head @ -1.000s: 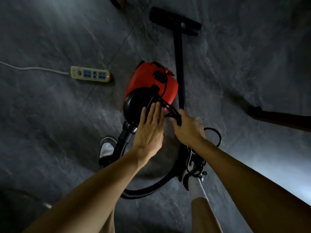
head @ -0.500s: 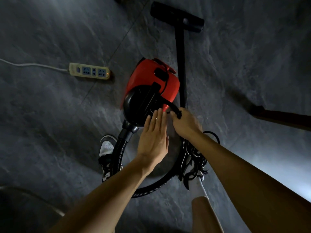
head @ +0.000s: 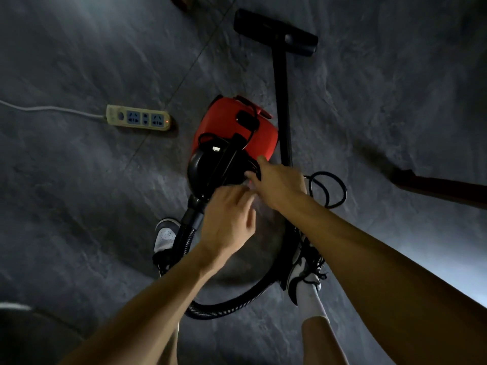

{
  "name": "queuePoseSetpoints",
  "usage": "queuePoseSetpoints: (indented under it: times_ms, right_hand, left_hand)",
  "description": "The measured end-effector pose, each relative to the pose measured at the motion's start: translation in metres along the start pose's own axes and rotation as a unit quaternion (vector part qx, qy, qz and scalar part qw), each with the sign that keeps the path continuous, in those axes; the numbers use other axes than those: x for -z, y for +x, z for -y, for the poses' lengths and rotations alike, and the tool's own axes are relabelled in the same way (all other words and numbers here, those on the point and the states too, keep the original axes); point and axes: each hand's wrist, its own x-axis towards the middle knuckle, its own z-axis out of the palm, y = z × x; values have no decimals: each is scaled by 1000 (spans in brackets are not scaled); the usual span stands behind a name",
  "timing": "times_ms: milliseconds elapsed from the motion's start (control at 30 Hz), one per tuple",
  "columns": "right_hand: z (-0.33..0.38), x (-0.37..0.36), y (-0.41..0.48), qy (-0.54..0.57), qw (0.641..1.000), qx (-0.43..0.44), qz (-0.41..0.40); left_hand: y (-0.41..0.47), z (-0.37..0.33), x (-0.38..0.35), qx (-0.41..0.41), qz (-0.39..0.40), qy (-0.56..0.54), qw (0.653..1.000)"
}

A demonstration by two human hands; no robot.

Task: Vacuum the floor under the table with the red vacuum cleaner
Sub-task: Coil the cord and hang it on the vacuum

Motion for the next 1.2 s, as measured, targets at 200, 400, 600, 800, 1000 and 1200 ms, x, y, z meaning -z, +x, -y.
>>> queuePoseSetpoints:
  times_ms: [200,400,600,800,1000,1200]
  right_hand:
    - [26,12,17,-127,989,62,-39]
    - [40,9,21,-27,998,54,12]
    - [20,14,24,61,983,118,125]
    - [35,3,19,47,996,68,-27]
    - [47,-7,13,-6,997,0,-82]
    - [21,-10,11,-68,996,10,-51]
  left_hand:
    - [34,61,24,199,40,-107,973]
    - [47,71,23,112,76,44,990]
    - [59,87,28,-22,76,134,988]
    - [72,95,25,-39,96,143,984]
    - [76,92,23,-38,57,132,989]
    - [75,92,28,-23,42,130,990]
